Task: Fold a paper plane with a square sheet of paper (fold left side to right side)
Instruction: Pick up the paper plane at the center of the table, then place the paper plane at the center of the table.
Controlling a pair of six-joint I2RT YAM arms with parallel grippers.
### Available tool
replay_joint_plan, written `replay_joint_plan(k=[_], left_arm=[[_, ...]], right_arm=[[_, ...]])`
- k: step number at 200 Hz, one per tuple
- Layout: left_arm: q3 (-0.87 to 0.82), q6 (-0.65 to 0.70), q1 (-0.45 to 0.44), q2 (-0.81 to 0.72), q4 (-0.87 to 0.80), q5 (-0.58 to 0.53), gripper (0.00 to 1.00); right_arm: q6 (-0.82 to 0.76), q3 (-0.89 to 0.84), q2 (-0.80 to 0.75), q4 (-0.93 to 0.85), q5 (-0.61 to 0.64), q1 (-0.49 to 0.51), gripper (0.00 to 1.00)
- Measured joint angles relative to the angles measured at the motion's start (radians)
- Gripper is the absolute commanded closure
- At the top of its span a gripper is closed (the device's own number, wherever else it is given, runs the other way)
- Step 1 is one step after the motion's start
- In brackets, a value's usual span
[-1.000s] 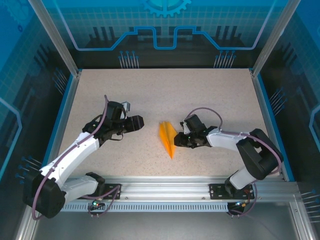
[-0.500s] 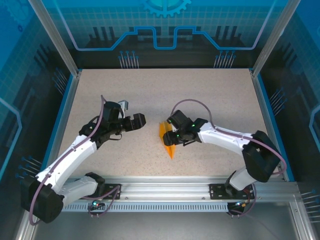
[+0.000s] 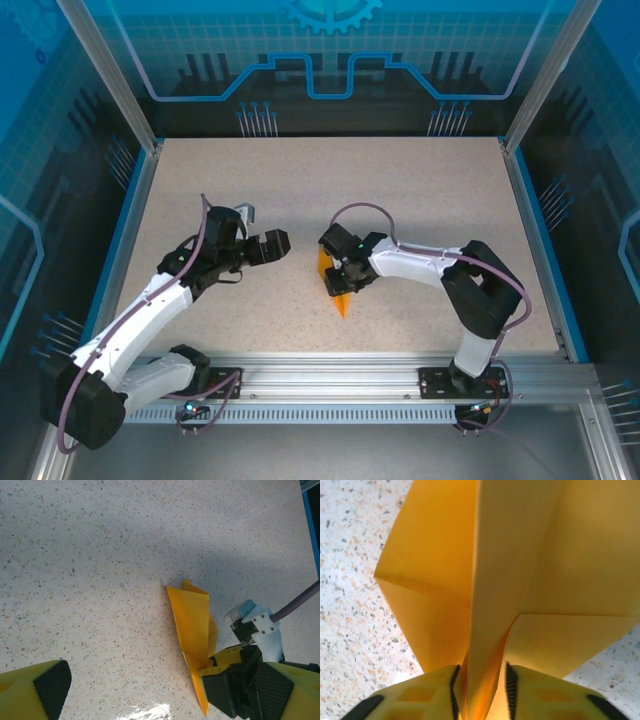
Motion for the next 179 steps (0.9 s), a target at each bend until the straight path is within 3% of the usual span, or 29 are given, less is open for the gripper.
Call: replay_joint_plan(k=[13, 44, 69, 131, 179], left_arm=[[0.000, 0.001, 0.000, -0.002, -0.003, -0.004, 0.01], [0.000, 0.008, 0.000, -0.013, -0.010, -0.006, 0.01], [0.000, 0.024, 0.000, -0.024, -0.015, -0.008, 0.01], [0.000, 0.031, 0.000, -0.027, -0.027, -0.007, 0.01], [0.000, 0.034, 0.000, -0.035, -0.047, -0.007, 0.01]], right_arm=[[-0.002, 0.006, 0.003, -0.006, 0.000, 0.000, 1.00], [0.008, 0.069, 0.003, -0.051, -0.005, -0.017, 1.00], [0.011, 0.230, 0.029, -0.143, 0.006, -0.077, 1.00], [0.010, 0.759, 0.372, -0.339, 0.123, -0.222, 1.00], [-0.001, 1.004, 0.578, -0.478, 0.168, -0.243, 1.00]])
